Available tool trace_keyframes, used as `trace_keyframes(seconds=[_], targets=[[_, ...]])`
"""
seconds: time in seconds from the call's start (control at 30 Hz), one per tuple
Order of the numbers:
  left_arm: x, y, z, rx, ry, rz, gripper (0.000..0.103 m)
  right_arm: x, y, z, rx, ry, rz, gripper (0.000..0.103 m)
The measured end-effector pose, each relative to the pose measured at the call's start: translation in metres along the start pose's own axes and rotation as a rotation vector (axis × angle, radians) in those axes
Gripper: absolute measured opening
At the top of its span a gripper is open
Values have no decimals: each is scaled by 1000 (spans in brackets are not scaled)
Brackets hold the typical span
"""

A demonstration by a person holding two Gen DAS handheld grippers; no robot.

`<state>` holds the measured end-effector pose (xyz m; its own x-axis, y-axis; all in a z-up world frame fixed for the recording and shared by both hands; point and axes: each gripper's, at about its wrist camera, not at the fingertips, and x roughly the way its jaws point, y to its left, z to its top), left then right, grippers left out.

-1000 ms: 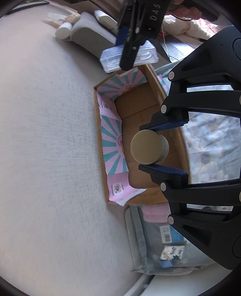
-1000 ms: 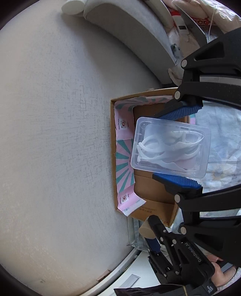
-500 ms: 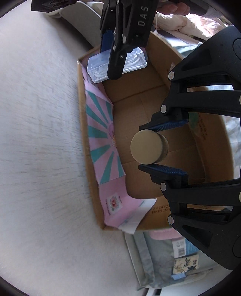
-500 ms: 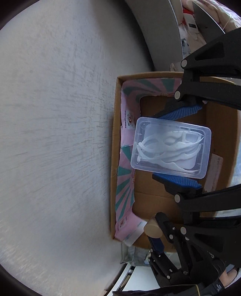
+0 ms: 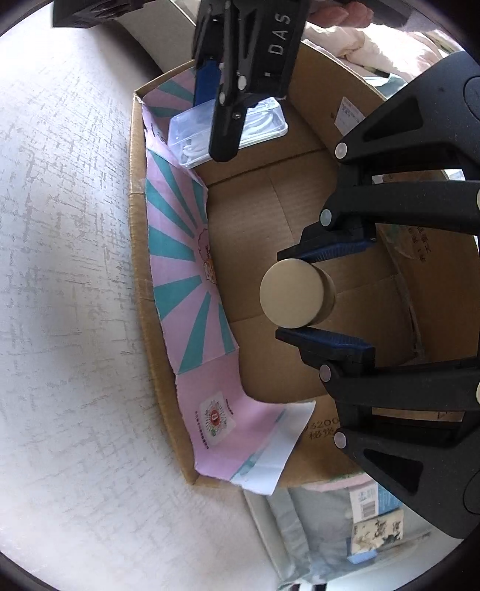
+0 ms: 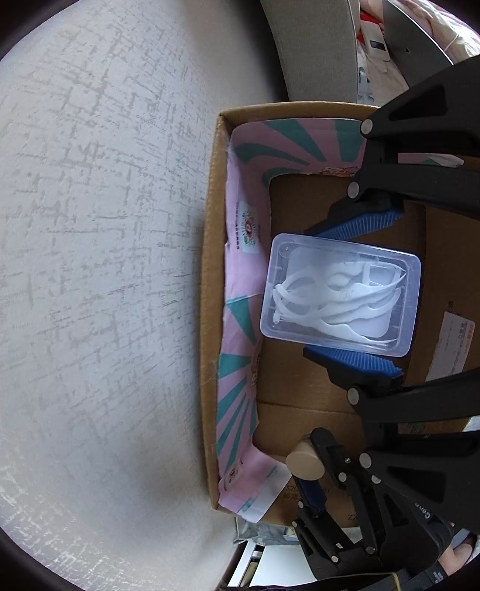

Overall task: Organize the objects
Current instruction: 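Open both grippers to drop the lid and flosser box inside, then withdraw both tools from the cardboard box back over the bed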

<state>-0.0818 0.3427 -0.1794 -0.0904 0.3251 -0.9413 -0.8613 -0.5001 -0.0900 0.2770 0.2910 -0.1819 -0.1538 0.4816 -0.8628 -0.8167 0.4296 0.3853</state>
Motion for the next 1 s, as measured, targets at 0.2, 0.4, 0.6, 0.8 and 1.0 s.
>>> trace_keyframes(seconds=[0.2, 0.4, 0.6, 0.8, 1.0], targets=[[-7, -12, -2, 82, 10, -21, 33, -10, -8, 9, 16, 6, -4, 78], [-10, -16, -10, 115, -9, -42, 103, -18, -21, 8, 65, 21, 19, 103], [-1, -18, -16, 121, -10, -49, 103, -24, -23, 6, 47, 17, -6, 103], [-21, -25, -18, 146, -12, -53, 103, -15, -13, 11, 36, 24, -16, 103], [-35, -25, -16, 151, -29, -65, 103, -29, -13, 10, 44, -3, -14, 103]])
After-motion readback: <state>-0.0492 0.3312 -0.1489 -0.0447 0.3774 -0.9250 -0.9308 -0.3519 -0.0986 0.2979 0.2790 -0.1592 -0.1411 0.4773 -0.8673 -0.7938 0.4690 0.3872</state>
